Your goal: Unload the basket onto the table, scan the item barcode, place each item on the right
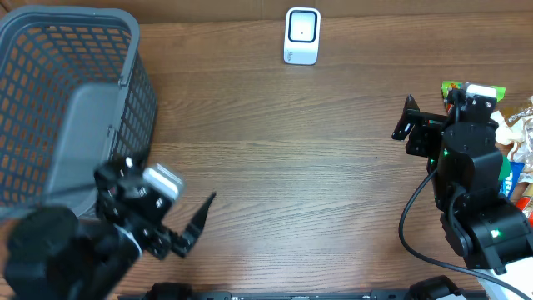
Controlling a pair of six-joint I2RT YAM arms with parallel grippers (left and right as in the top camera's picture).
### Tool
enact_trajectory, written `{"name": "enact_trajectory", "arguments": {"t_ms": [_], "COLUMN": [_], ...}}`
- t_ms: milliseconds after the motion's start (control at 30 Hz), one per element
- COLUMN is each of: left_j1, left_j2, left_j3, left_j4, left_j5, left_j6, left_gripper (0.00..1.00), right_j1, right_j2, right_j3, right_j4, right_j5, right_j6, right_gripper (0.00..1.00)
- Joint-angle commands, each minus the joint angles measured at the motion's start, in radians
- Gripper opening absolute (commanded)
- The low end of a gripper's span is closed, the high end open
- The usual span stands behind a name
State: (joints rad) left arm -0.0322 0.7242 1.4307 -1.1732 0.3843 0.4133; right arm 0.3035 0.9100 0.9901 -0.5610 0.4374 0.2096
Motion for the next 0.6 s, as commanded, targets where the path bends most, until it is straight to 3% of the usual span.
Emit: {"name": "enact_trajectory", "arguments": {"t_ms": [0, 200, 333, 433, 567], "left_j1": [-0.001, -0.001, -0.001, -0.001, -0.001], "left_j2": [-0.110, -0.187, -0.155, -0.119, -0.068], "left_j3": [-0.161, -0.427, -0.597, -0.663, -0.674], "left_j4": [0.034, 0.142, 0.307, 0.421, 0.576], "left_j5": [-0.042, -0.039, -0.103, -0.058, 0.053], "left_j6": [-0.094, -0.108, -0.142, -0.274, -0.537], "left_gripper": [1.00, 1.00, 1.00, 1.00, 1.00], "right_j1": [0.002, 0.002, 0.002, 0.002, 0.002], "right_j2": [0.003, 0.042, 0.084, 0.118, 0.169], "right_j3": [0.017, 0.017, 0.017, 0.017, 0.017], "right_j4": [0.005, 0.005, 0.005, 0.005, 0.005], "right_j5": [0.018, 0.018, 0.018, 0.017, 0.014], "right_j6": [-0.002, -0.002, -0.001, -0.001, -0.001], "right_gripper": [1.00, 1.00, 1.00, 1.00, 1.00]}}
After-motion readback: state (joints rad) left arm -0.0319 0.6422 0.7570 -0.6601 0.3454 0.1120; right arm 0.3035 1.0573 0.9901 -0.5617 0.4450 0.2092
